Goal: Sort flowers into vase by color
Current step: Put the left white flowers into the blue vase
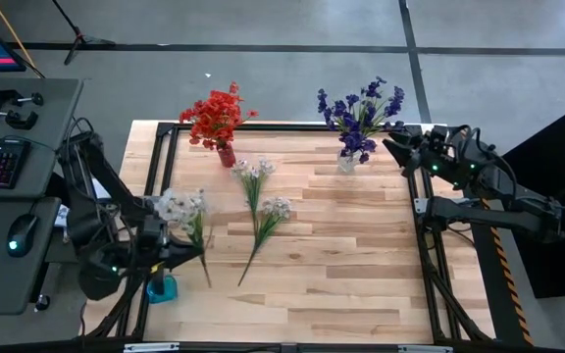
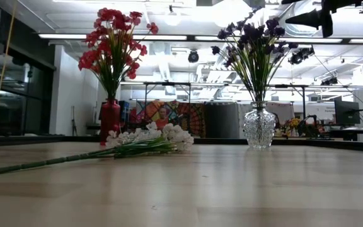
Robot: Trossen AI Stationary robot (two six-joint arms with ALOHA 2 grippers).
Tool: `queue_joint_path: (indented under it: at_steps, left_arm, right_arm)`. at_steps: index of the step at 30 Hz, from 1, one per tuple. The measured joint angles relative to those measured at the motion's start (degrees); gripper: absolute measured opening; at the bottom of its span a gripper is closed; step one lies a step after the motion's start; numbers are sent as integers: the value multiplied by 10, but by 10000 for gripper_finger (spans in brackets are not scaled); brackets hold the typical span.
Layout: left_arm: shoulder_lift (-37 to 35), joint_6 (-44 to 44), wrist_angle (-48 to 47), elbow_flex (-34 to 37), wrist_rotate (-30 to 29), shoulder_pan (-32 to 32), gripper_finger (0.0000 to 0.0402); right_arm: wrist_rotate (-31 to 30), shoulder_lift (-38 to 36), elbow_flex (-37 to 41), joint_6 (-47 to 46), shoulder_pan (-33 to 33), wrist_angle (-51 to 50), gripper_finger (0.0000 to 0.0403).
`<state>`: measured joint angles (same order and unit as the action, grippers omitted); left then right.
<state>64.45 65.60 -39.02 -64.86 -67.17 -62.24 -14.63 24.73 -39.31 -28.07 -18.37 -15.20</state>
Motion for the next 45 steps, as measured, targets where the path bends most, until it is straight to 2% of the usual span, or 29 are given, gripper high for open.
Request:
queue_joint_path:
  at_steps: [4,8,11,16,21,25,31,39,45]
  left_arm:
    - [-25,5,-57,0,102,-2,1]
    - [-70,-62,-67,0,120,-9,1]
    - [-116,-134,-66,2,150,-30,1]
    - [-179,-212,-11,39,218,-58,0]
    - [-214,-224,39,105,269,-105,0]
    - [-233,-197,44,148,269,-144,0]
    - [-268,-201,44,185,189,-193,0]
    - [-284,-166,47,229,129,-242,0]
    - [-280,-147,38,240,123,-281,0]
  right_arm:
    - [56,19,0,-21,0,14,243]
    - [164,60,0,-78,3,97,243]
    - [213,102,0,-137,22,188,243]
    - [200,179,0,-180,89,317,243]
    - [142,244,0,-182,142,339,243]
    - [103,295,0,-185,186,353,243]
    - [78,352,0,-213,225,381,243]
    - [45,383,0,-244,252,416,243]
    - [6,387,0,-240,264,421,243]
